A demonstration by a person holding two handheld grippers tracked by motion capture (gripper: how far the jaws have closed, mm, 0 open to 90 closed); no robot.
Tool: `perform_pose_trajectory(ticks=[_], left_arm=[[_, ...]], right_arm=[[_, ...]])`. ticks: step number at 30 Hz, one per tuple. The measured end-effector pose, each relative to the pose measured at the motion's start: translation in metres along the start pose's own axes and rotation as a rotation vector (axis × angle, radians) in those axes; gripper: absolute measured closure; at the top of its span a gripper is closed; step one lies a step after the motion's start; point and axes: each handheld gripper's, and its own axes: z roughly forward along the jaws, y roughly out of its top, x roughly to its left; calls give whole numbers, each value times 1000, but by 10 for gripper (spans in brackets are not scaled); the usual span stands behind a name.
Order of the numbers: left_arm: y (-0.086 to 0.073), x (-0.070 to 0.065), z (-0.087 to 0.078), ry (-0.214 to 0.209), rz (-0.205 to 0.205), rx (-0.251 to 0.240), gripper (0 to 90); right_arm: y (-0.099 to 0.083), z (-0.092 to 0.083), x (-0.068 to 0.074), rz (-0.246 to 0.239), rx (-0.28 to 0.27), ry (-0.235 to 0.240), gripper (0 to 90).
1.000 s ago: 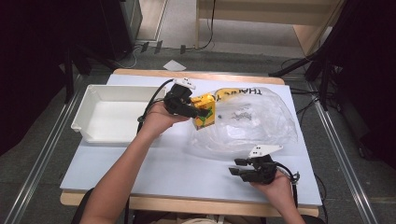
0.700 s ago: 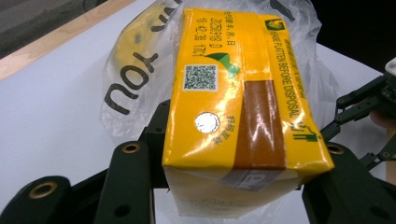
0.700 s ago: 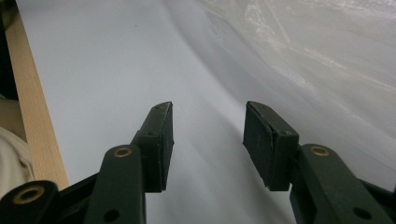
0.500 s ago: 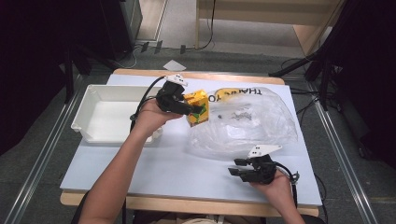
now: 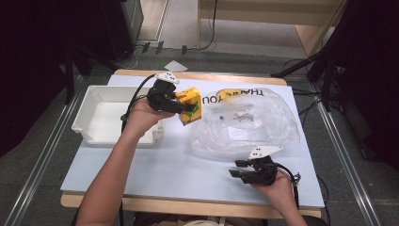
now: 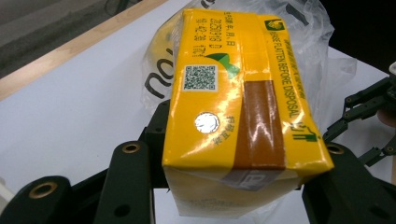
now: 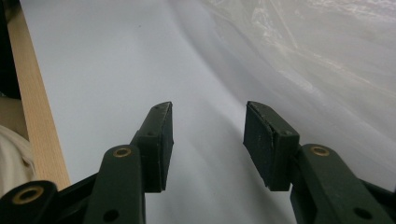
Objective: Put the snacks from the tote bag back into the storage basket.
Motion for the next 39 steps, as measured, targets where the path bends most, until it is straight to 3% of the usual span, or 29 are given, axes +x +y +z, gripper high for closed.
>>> perform_pose_trajectory(ticks=[9, 18, 39], left_arm=[[-6, 7, -3, 40, -16, 3, 529], [-12, 19, -12, 61, -58, -12, 528], [-18, 37, -36, 108, -86, -21, 528]], right_arm=[[2, 3, 0, -6, 9, 2, 536], [3, 5, -1, -12, 20, 8, 536], [3, 6, -1, -12, 26, 13, 536]])
